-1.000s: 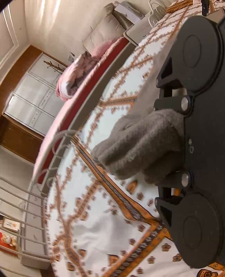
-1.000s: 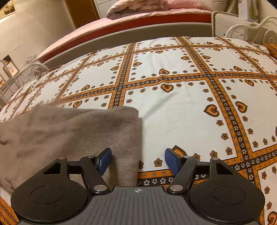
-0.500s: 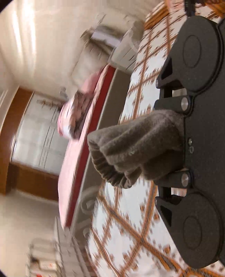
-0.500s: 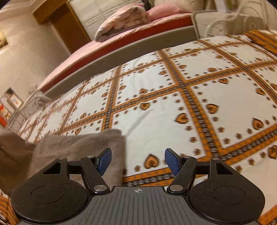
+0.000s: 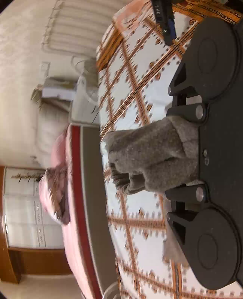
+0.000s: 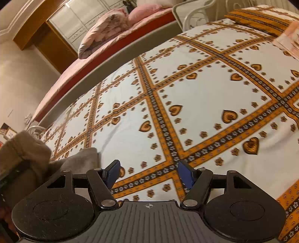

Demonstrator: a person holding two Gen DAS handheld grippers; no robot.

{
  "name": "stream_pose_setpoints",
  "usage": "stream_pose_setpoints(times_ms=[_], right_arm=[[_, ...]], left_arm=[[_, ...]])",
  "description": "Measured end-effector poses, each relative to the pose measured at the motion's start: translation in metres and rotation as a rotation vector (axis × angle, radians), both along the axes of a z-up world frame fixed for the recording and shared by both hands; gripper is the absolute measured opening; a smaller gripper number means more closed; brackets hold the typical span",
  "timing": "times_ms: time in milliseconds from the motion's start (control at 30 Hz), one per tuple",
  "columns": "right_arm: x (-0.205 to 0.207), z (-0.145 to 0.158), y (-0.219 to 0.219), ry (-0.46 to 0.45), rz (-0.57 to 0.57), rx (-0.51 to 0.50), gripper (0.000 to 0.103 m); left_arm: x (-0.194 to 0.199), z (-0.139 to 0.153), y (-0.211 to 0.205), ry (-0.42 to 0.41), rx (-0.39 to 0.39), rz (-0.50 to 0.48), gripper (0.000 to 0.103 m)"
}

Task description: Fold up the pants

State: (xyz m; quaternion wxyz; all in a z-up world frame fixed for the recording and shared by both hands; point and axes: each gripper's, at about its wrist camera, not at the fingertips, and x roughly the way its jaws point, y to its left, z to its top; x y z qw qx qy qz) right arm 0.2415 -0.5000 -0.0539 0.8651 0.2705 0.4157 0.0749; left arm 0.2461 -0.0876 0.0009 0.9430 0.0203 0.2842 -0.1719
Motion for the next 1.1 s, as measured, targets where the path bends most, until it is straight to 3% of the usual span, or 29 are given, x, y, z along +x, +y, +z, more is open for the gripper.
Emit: stream_pose_setpoints(times_ms=[100, 167, 200, 233, 267, 333, 633, 900, 1100], right_arm=[[0.000, -0.003, -0.004, 0.016, -0.003, 0.001, 0.068], [0.001, -0.004, -0.003, 0.023, 0.003, 0.000, 0.068], [0.001, -0.005, -0.002, 0.025, 0.008, -0.001, 0.068], [0.001, -0.006, -0.001, 0.027, 0.012, -0.003, 0.068], [0.001, -0.006, 0.000, 0.029, 0.015, -0.005, 0.068], [0.002, -0.007, 0.000, 0.030, 0.019, -0.006, 0.069], [0.003, 0.003, 0.011, -0.029, 0.018, 0.030, 0.069], [0.002, 0.018, 0.040, -0.119, 0.115, 0.095, 0.069], [0.001, 0.019, 0.046, -0.126, 0.107, 0.107, 0.069]], left_arm=[[-0.002, -0.015, -0.036, 0.016, 0.047, -0.060, 0.024], [-0.001, -0.032, -0.058, 0.060, 0.134, -0.083, 0.036], [0.000, -0.039, -0.065, 0.080, 0.153, -0.099, 0.045], [-0.005, -0.042, -0.069, 0.088, 0.153, -0.120, 0.071], [-0.007, -0.043, -0.071, 0.089, 0.138, -0.142, 0.089], [-0.011, -0.043, -0.071, 0.091, 0.140, -0.166, 0.086], [-0.013, -0.019, -0.028, 0.134, -0.047, -0.200, 0.091], [-0.018, -0.006, 0.036, 0.139, -0.141, -0.118, 0.095], [-0.021, -0.001, 0.073, 0.145, -0.145, -0.023, 0.096]])
